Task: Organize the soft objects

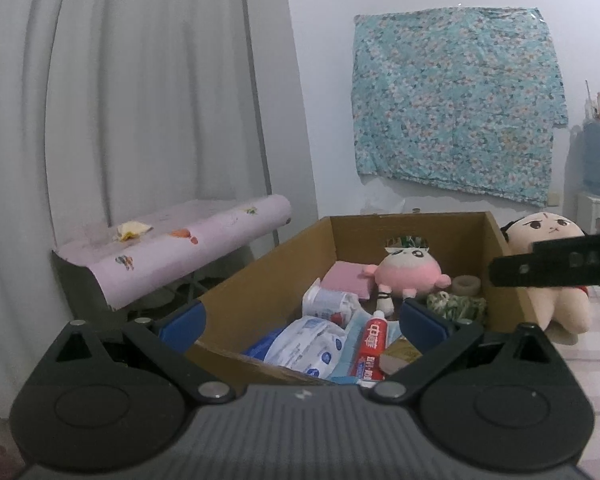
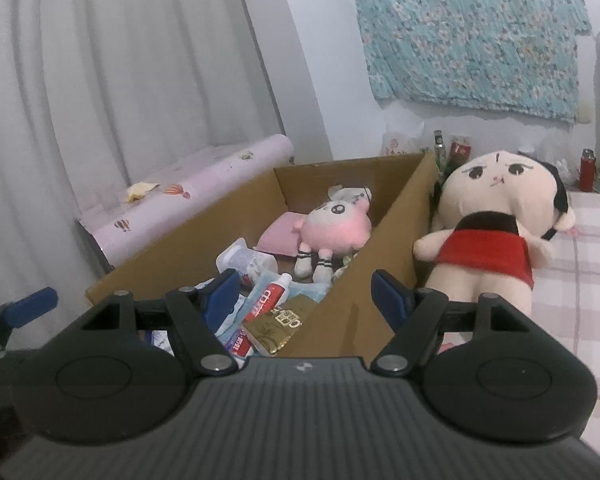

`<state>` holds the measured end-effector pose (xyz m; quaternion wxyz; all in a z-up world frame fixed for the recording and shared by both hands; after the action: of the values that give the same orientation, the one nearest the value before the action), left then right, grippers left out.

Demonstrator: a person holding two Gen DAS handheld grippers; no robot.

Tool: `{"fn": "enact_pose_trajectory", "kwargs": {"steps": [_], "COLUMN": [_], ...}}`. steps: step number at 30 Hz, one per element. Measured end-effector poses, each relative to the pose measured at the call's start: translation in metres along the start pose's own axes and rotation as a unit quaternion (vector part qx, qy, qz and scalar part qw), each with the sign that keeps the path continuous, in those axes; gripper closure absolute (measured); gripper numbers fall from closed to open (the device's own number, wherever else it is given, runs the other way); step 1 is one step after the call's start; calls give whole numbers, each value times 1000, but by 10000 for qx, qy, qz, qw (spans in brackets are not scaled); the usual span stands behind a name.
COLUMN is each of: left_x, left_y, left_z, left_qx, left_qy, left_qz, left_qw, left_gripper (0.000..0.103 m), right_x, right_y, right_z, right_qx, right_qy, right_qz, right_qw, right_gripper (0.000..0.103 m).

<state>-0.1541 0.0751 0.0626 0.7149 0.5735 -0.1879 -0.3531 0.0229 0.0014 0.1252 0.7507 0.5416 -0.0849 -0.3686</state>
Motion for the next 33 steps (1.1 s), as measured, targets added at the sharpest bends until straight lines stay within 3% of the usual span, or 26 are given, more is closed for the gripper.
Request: {"fn": "enact_pose_trajectory", "kwargs": {"steps": [4,10,16,33], "left_x": [-6,-2,-4,-18], "left_y": [1,0,1,-1], "left_z": [-3,-1,-7,-3], "left_qx": [-92,-61,-167,-205], "left_qy": [-137,-133,-141,-153], "left_qz": [234,166,348,582], "left_qw": [9996,9998,9992,9980], "left_gripper": [0,0,0,0], "right_x": [7,9,-1,1], "right_y": [3,6,5,4], "right_z": [5,5,7,4], "right_qx": [-4,-7,25,-115], "right_qy": [-90,-347,-231,-90], "right_qz": [-166,-171,87,-90], "right_qw": [9998,9992,9997,9999], "right_gripper": [30,30,30,29]}}
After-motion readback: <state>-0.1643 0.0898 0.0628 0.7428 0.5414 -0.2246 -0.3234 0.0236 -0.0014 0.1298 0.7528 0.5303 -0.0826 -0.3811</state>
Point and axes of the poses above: each gripper's, at about its wrist camera, not at the fingertips, and z roughly against the way its jaws point, x to its right, y to its top, the point moved 1 cm from there along -z, roughly the way its jaws point
